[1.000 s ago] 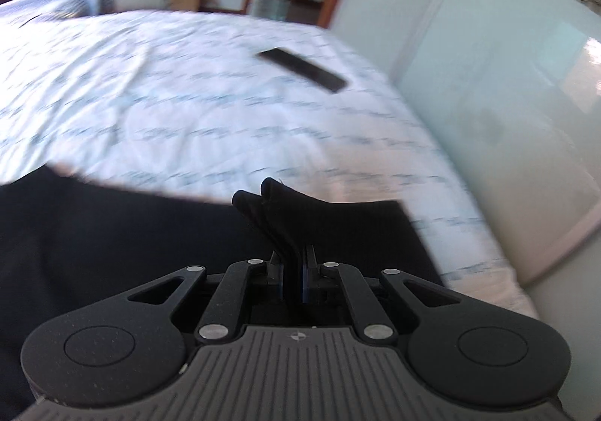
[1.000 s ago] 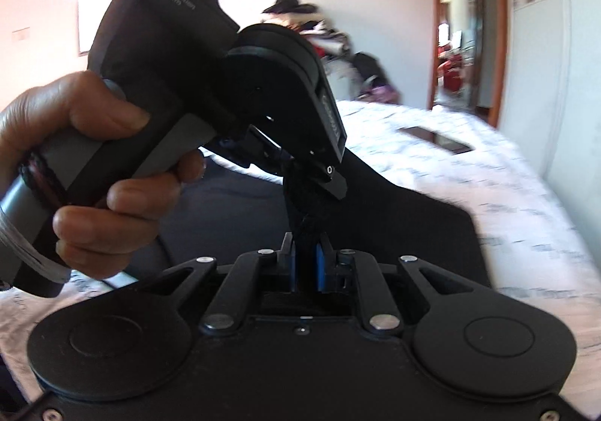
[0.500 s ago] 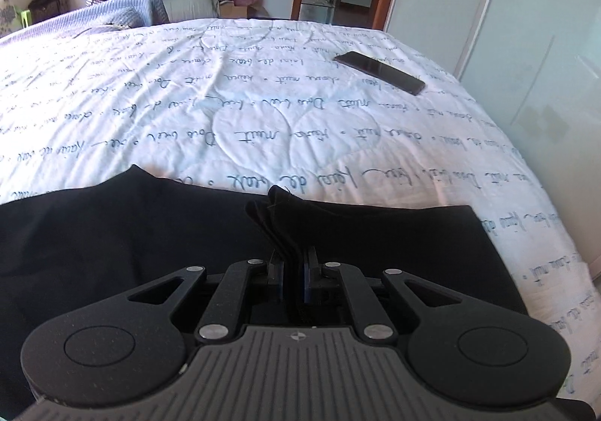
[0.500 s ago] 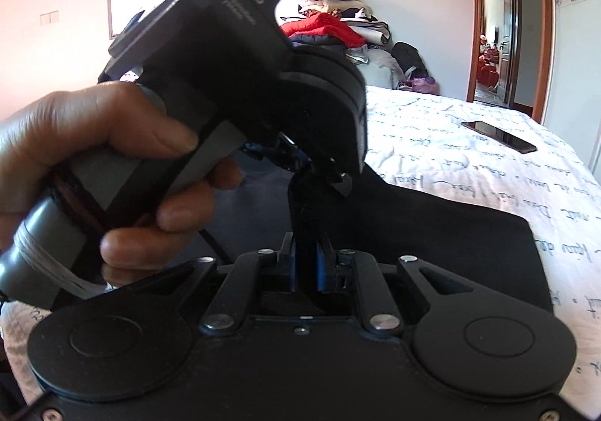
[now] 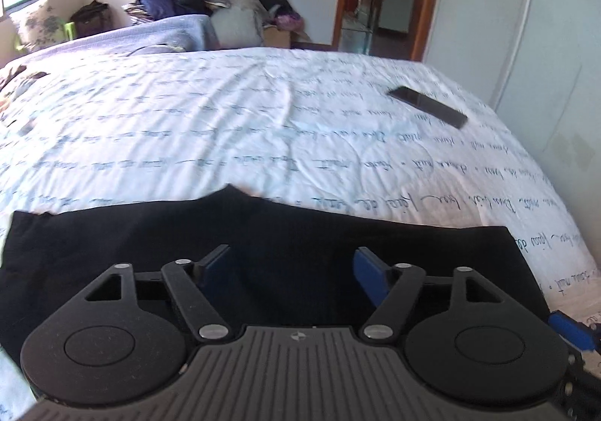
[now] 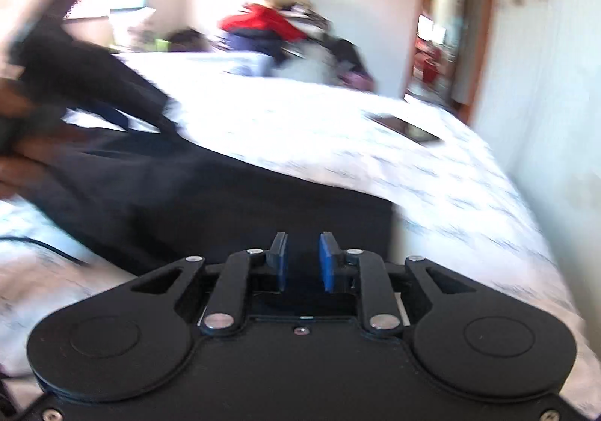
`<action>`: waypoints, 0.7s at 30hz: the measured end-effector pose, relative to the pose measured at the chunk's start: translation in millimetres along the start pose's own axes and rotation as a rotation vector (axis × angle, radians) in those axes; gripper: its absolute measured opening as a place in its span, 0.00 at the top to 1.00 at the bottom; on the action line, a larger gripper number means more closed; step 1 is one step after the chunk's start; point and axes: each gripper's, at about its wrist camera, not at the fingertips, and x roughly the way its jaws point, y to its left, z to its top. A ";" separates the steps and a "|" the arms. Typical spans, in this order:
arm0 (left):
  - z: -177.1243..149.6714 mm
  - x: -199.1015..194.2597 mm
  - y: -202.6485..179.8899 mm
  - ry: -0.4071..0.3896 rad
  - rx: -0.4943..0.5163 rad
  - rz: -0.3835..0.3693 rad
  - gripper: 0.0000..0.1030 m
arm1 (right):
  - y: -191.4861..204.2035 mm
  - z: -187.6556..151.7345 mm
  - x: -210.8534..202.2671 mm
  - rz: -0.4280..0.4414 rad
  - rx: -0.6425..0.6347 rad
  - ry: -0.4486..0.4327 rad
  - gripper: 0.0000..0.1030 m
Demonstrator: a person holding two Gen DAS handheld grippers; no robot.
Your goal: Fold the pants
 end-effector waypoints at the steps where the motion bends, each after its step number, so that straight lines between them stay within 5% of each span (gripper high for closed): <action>1: -0.9 -9.6 10.3 0.008 -0.004 0.004 0.25 | -6.3 -4.7 -4.0 -0.003 0.006 0.003 0.73; 4: -1.5 -44.0 49.5 0.030 0.007 0.069 0.25 | -16.4 -14.5 -17.1 -0.001 -0.019 -0.012 0.57; 8: 11.6 -98.4 104.9 -0.025 -0.019 0.270 0.22 | -12.6 -28.2 -19.5 -0.009 -0.085 -0.004 0.56; 10: 22.0 -120.1 116.1 -0.093 -0.016 0.310 0.08 | -16.0 -30.4 -7.5 -0.003 -0.056 0.012 0.57; 13: 28.1 -118.9 103.2 -0.119 0.021 0.274 0.01 | -13.9 -30.1 8.5 -0.020 -0.010 0.014 0.58; 17: 9.7 -59.8 42.4 -0.015 0.108 0.056 0.01 | 1.6 -30.3 18.3 -0.037 0.026 0.006 0.57; 21: -5.0 -3.7 6.2 0.052 0.065 0.023 0.06 | 50.6 -22.9 20.2 -0.160 -0.186 -0.012 0.55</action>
